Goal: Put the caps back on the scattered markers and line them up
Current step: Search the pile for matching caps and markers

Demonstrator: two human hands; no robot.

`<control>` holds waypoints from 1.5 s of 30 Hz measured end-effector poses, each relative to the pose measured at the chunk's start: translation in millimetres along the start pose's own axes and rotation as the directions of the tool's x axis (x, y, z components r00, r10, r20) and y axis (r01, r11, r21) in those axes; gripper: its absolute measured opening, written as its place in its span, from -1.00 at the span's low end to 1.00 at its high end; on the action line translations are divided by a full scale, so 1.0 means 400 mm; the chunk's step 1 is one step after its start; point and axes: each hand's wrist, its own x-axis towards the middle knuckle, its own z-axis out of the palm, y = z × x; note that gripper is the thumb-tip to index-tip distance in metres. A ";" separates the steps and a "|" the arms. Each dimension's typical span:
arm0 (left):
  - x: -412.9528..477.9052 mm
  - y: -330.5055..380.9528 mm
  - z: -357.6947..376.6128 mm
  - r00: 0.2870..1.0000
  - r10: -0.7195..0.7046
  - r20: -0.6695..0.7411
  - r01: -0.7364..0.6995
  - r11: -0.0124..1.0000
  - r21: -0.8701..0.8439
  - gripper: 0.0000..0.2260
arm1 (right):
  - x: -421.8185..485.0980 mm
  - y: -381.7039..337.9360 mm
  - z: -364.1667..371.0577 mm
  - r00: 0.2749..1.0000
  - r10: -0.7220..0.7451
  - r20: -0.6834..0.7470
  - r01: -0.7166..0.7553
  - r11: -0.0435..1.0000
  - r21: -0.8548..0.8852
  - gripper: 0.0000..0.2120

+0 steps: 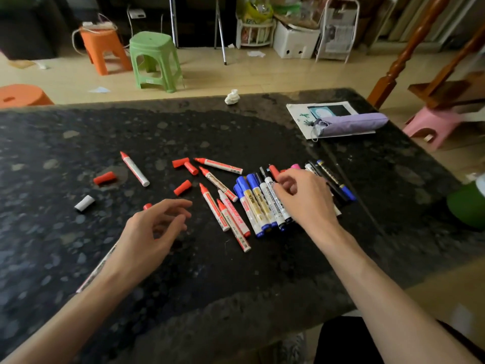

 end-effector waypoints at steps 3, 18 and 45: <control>0.004 -0.007 -0.022 1.000 -0.009 -0.017 0.009 1.000 -0.004 -0.74 | -0.016 -0.062 0.053 0.986 -0.162 0.038 0.162 0.987 0.001 -0.83; 0.002 -0.040 -0.110 0.998 -0.021 -0.065 0.021 1.000 0.001 -0.73 | -0.049 -0.172 0.149 0.967 -0.130 0.218 0.206 0.902 -0.378 -0.75; 0.004 -0.153 -0.122 0.996 0.077 0.048 -0.087 0.672 0.736 -0.80 | -0.073 -0.218 0.157 0.892 -0.214 0.397 0.089 0.946 0.312 -0.87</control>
